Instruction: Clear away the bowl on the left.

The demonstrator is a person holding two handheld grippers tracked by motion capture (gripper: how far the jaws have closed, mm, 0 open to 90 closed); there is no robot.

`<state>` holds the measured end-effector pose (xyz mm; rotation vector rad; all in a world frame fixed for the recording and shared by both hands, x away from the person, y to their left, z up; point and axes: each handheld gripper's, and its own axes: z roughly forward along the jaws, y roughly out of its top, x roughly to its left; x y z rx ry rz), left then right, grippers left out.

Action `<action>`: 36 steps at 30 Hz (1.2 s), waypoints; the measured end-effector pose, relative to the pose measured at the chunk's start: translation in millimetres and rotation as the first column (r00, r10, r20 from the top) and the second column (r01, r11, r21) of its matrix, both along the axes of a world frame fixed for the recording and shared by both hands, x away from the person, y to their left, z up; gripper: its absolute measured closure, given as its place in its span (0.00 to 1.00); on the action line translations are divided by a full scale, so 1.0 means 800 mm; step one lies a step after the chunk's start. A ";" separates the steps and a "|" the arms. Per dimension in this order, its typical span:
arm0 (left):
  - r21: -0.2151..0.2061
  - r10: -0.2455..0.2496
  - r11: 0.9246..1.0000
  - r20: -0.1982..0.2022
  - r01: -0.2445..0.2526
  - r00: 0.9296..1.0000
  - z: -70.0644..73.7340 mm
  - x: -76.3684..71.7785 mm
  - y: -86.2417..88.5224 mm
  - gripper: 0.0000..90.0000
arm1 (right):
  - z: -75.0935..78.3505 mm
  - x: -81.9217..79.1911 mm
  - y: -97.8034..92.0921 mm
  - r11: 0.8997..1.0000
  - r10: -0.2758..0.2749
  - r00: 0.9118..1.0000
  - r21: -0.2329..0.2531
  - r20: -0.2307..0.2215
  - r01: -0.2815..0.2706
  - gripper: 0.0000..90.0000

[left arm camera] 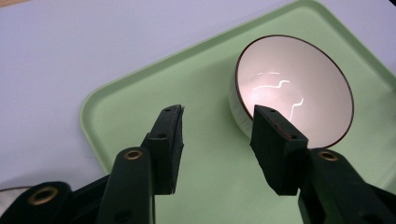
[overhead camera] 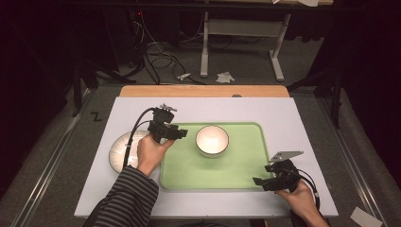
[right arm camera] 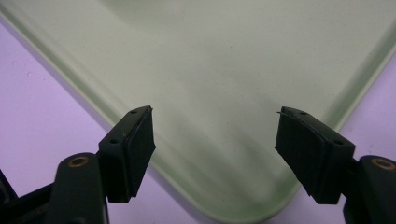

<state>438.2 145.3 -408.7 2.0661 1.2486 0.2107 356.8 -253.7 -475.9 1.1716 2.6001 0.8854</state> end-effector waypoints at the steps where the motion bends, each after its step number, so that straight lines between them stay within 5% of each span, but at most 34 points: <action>1: -0.002 0.003 1.000 0.003 -0.003 1.000 0.001 -0.002 0.003 0.60 | 0.000 0.001 -0.001 1.000 0.008 1.000 -0.003 -0.002 -0.008 0.33; 5: -0.021 0.017 1.000 0.015 -0.017 1.000 0.005 -0.009 0.014 0.60 | 0.000 0.000 0.000 1.000 -0.004 1.000 0.001 -0.001 0.004 0.33; 16: 0.008 0.034 0.999 0.030 -0.034 0.999 0.010 -0.024 0.033 0.59 | 0.000 0.000 0.000 1.000 -0.003 1.000 -0.002 0.000 0.003 0.33; 34: -0.029 0.052 0.998 0.065 -0.050 0.997 0.015 -0.054 0.059 0.58 | 0.000 0.001 0.000 1.000 -0.002 1.000 0.001 -0.006 0.002 0.33; 36: -0.058 0.055 0.997 0.052 -0.052 0.997 0.011 -0.056 0.063 0.58 | 0.000 0.001 0.000 1.000 0.002 1.000 -0.001 -0.003 -0.002 0.33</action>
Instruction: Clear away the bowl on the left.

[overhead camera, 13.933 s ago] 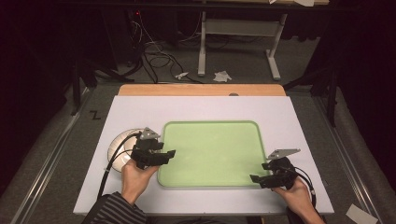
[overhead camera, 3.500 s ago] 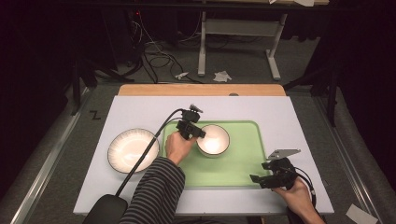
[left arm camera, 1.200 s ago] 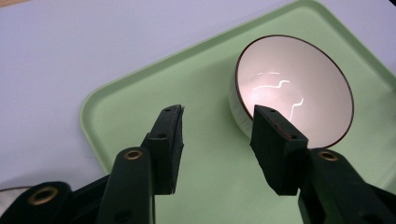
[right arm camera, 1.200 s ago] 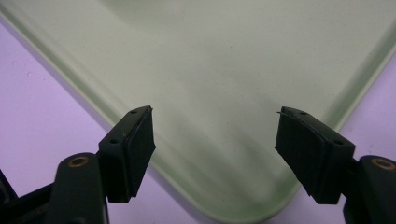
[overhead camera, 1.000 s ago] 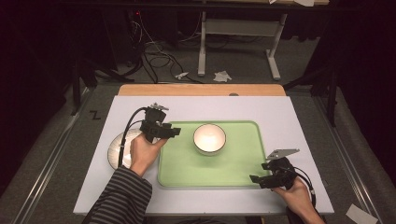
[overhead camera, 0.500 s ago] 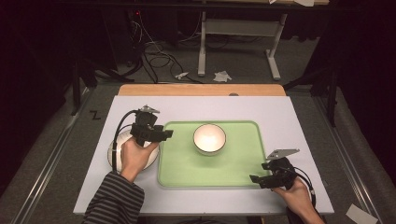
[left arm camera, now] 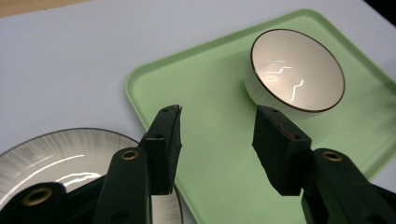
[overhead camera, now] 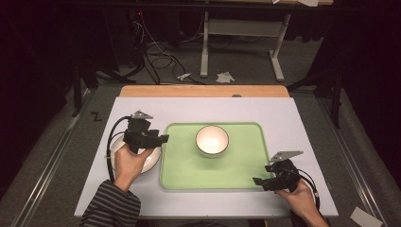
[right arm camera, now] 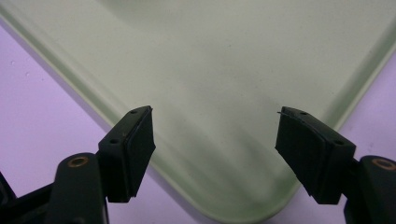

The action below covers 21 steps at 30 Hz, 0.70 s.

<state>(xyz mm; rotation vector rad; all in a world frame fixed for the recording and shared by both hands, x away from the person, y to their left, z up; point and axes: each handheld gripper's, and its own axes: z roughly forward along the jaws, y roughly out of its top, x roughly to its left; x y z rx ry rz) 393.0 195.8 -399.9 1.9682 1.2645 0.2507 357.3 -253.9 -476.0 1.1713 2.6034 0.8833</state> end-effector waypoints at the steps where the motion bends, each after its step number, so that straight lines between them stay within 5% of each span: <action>1: 0.000 0.001 1.000 -0.003 -0.001 1.000 -0.002 -0.001 0.001 0.58 | 0.000 0.000 0.000 1.000 -0.004 1.000 0.000 0.002 0.004 0.33; 9: -0.003 0.025 1.000 0.005 -0.025 1.000 -0.011 -0.018 0.016 0.57 | 0.000 0.000 0.000 1.000 -0.006 1.000 0.000 -0.006 0.006 0.33; 21: -0.001 -0.021 1.000 0.005 0.021 1.000 -0.018 -0.032 0.003 0.57 | 0.000 0.000 0.000 1.000 -0.002 1.000 -0.002 0.001 0.002 0.33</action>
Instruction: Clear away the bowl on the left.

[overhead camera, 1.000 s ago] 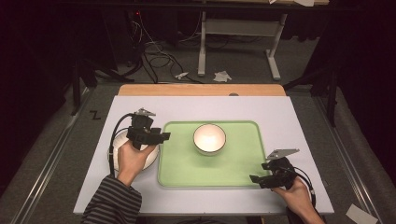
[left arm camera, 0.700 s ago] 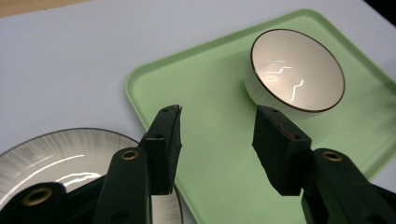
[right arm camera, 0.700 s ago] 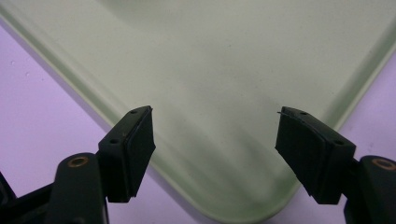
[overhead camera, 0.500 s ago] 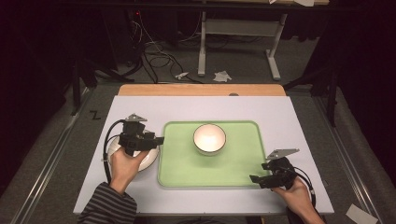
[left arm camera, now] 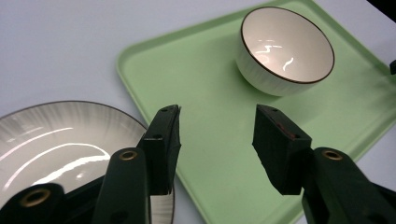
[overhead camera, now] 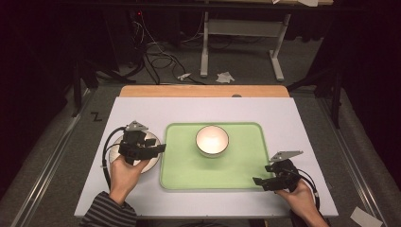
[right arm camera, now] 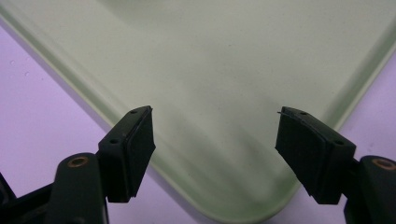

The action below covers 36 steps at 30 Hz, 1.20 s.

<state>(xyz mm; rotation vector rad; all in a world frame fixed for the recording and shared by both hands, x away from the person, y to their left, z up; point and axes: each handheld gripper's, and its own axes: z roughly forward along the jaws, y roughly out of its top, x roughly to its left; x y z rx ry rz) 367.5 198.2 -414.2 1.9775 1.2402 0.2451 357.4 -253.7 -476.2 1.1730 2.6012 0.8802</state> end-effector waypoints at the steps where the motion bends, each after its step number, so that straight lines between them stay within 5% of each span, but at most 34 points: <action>1: -0.004 -0.006 1.000 -0.008 0.006 1.000 -0.005 -0.001 -0.002 0.57 | 0.000 0.000 0.000 1.000 -0.003 1.000 0.002 0.002 0.003 0.33; 12: 0.019 -0.057 0.998 -0.010 0.058 0.998 -0.018 -0.017 -0.022 0.56 | 0.000 0.000 0.000 1.000 -0.004 1.000 0.000 0.002 0.004 0.32; 27: 0.035 -0.092 0.995 -0.056 0.095 0.994 -0.042 -0.017 -0.042 0.55 | 0.000 -0.001 0.000 1.000 -0.003 1.000 0.002 0.002 0.003 0.32; 36: 0.063 -0.117 0.991 -0.049 0.120 0.992 -0.052 -0.019 -0.054 0.55 | 0.000 0.000 0.000 1.000 0.003 1.000 0.000 0.004 -0.003 0.32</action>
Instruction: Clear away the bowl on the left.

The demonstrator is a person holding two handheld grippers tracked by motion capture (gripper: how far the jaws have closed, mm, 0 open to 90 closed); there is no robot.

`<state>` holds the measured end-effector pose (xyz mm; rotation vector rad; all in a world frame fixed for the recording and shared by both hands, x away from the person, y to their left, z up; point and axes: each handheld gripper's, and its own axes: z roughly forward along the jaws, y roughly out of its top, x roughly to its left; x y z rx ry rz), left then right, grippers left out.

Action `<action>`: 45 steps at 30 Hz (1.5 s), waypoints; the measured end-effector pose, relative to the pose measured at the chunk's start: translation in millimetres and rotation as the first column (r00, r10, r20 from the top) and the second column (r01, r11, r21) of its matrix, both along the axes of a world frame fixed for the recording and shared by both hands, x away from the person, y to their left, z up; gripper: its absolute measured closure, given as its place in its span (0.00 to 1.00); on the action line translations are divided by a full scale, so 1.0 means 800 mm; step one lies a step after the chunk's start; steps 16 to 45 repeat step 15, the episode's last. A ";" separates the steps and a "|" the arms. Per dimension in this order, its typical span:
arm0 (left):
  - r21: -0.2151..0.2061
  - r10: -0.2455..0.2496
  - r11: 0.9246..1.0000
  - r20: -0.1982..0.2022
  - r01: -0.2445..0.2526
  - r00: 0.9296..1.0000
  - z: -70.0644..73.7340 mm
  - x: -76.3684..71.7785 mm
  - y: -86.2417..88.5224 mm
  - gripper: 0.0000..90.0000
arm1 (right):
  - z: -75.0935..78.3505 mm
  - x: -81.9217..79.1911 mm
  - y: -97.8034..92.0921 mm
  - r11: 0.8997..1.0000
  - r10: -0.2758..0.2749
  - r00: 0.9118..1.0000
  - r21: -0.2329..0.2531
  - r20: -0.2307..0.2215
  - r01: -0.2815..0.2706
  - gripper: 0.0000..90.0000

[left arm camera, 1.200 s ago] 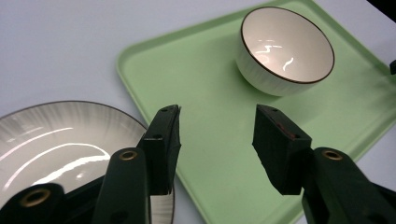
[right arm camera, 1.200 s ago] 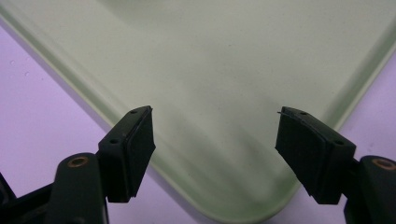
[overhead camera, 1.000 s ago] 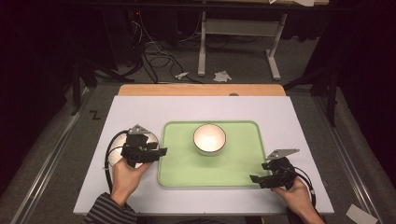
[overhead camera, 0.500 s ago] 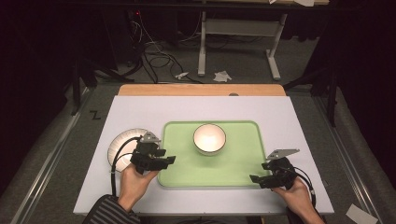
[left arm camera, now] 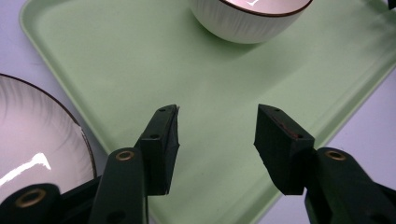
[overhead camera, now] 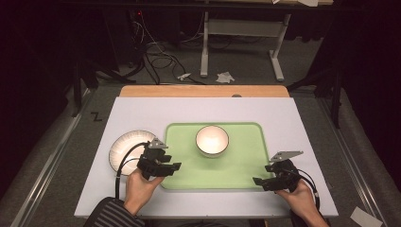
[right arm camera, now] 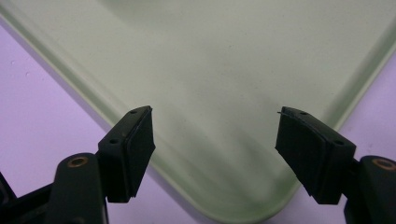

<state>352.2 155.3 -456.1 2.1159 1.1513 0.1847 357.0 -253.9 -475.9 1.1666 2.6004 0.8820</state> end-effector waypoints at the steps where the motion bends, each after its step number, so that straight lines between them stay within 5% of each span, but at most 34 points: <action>1: 0.005 -0.004 1.000 -0.005 0.004 1.000 -0.003 0.000 -0.002 0.55 | 0.000 0.000 0.000 1.000 0.001 1.000 0.000 -0.001 -0.001 0.32; 5: 0.022 -0.007 1.000 -0.033 0.007 0.999 -0.014 0.003 -0.008 0.55 | 0.000 0.000 0.000 1.000 0.000 1.000 0.001 -0.002 0.000 0.32; 45: 0.010 0.004 1.000 -0.039 -0.004 0.999 -0.013 0.005 -0.005 0.54 | 0.000 0.000 0.001 1.000 -0.005 1.000 0.002 -0.008 0.005 0.32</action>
